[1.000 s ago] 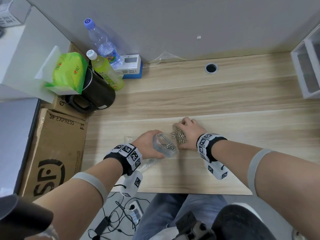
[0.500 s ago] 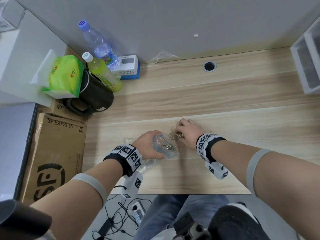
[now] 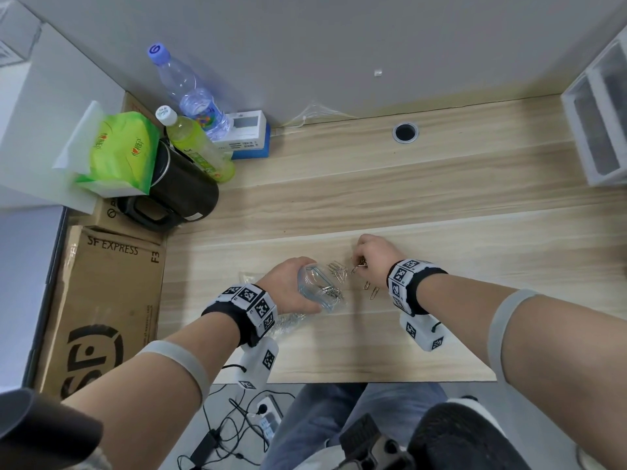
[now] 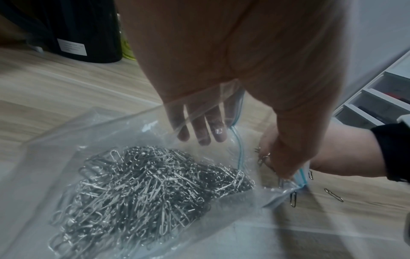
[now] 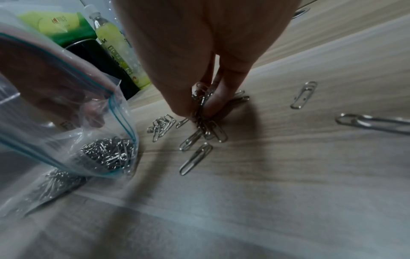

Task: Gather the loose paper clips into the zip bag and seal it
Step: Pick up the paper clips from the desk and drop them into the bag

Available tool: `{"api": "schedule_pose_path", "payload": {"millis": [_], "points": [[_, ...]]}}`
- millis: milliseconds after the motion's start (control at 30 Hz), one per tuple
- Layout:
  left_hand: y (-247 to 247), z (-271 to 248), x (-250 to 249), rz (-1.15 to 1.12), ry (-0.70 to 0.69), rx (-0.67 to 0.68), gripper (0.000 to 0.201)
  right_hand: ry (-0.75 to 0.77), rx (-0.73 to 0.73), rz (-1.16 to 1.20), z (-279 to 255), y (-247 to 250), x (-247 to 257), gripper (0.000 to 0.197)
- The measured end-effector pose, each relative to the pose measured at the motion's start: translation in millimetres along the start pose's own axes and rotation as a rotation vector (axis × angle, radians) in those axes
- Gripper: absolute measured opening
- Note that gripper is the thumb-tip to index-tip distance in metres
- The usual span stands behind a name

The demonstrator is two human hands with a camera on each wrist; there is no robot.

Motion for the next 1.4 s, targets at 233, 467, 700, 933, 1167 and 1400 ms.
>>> {"api": "schedule_pose_path", "payload": {"millis": [233, 467, 700, 933, 1167, 1400], "points": [[0, 0, 0, -0.012, 0.022, 0.013, 0.088, -0.069, 0.039, 0.028, 2, 10, -3, 0.017], [2, -2, -6, 0.013, 0.05, 0.036, 0.098, -0.056, 0.006, 0.297, 1, 24, 24, 0.01], [4, 0, -11, -0.037, -0.012, 0.052, 0.063, 0.023, 0.16, 0.523, 6, -4, 82, 0.009], [2, 0, -7, -0.126, -0.007, 0.074, 0.071, -0.139, 0.347, 0.553, 3, -10, 64, 0.026], [4, 1, -1, -0.054, 0.034, 0.075, 0.105, -0.325, 0.085, -0.065, -2, 51, -32, 0.021], [3, 2, -2, -0.02, 0.032, 0.069, 0.102, -0.536, 0.216, -0.241, -22, 65, -81, 0.017]]}}
Point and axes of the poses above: each hand's wrist, its own z-axis towards the middle knuckle, its own y-axis out of the back of the hand, x = y × z, the point moved 8 cm from there along z, towards the middle knuckle, and after that the axes turned 7 degrees about y, right-handed, at the moved point
